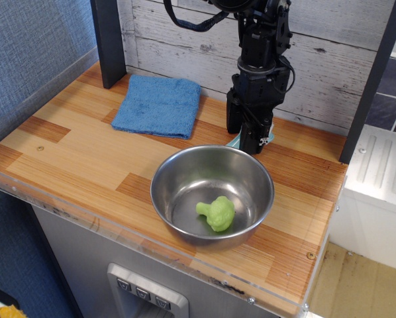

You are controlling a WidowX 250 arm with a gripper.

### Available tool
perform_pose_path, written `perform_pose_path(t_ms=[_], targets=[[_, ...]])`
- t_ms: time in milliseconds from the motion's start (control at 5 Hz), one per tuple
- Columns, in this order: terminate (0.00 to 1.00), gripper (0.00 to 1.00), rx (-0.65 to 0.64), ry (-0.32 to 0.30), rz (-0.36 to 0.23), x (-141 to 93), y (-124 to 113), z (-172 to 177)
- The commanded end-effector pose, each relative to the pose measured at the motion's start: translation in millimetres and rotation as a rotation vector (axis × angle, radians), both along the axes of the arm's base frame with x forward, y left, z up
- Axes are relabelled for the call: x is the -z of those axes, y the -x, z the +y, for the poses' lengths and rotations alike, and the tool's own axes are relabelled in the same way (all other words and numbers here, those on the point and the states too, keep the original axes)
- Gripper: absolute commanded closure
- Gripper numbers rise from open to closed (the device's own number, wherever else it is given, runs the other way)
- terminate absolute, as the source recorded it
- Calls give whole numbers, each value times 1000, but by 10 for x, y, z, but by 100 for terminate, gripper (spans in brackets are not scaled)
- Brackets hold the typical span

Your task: Pick the blue brush and put it onto the blue towel

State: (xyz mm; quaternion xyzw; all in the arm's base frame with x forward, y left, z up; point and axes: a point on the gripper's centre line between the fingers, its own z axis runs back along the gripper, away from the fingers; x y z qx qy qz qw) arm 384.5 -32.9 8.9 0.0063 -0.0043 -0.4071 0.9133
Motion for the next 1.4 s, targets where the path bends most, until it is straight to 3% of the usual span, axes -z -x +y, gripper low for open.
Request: perform_pose_path(t_ms=[0, 400, 600, 1000, 1200], targets=[[0, 100, 42, 53, -122, -669, -90, 76], [0, 100, 119, 76, -154, -1079, -78, 351], [0, 100, 174, 48, -169, -1278, -4, 606], [0, 100, 273, -32, -152, -1271, 272, 1063], [0, 100, 282, -70, -155, -1190, 284, 1193]])
